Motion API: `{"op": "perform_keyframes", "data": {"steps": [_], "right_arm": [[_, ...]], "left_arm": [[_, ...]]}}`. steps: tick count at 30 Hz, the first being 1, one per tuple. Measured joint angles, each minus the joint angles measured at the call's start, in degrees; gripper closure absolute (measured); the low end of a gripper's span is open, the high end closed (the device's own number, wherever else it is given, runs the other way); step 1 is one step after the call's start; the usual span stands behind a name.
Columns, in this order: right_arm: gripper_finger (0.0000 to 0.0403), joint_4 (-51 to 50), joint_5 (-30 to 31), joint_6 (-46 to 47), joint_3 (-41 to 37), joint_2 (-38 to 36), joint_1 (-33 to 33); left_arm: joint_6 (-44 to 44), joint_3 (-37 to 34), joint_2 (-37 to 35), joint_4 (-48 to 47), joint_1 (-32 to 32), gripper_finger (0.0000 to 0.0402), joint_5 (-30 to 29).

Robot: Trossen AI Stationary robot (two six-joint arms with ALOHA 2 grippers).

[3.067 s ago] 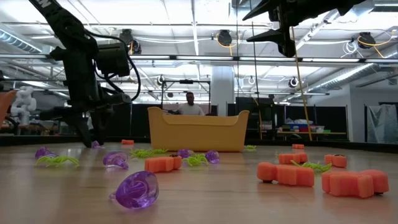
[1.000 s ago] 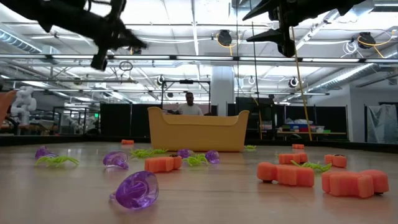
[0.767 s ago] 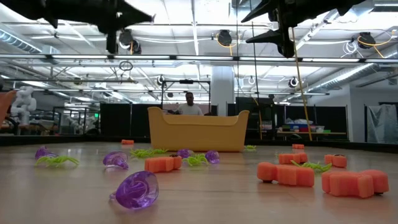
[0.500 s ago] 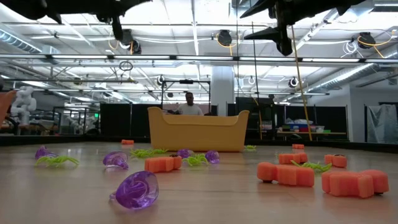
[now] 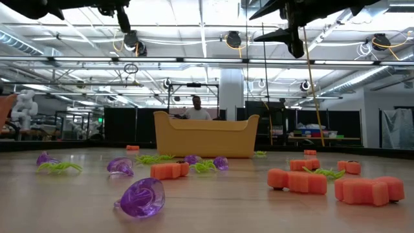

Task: Sort Halloween decoration
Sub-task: Put the violet witch hat toy into the blue bin

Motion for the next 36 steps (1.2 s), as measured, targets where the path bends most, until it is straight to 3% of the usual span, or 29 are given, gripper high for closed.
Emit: {"op": "perform_keyframes", "data": {"steps": [11,24,36], "right_arm": [[0.0202,-0.2,0.0,-1.2,0.0,0.0,0.0],[0.0202,-0.2,-0.3,-1.1,0.0,0.0,0.8],[0.0202,-0.7,-0.3,-0.6,0.0,0.0,1.4]], "left_arm": [[15.5,0.0,0.0,0.0,-0.2,0.0401,0.0],[47.1,0.0,0.0,-0.1,-0.3,0.0401,2.9],[49.5,0.0,0.0,-0.1,-1.2,0.0402,3.1]]}}
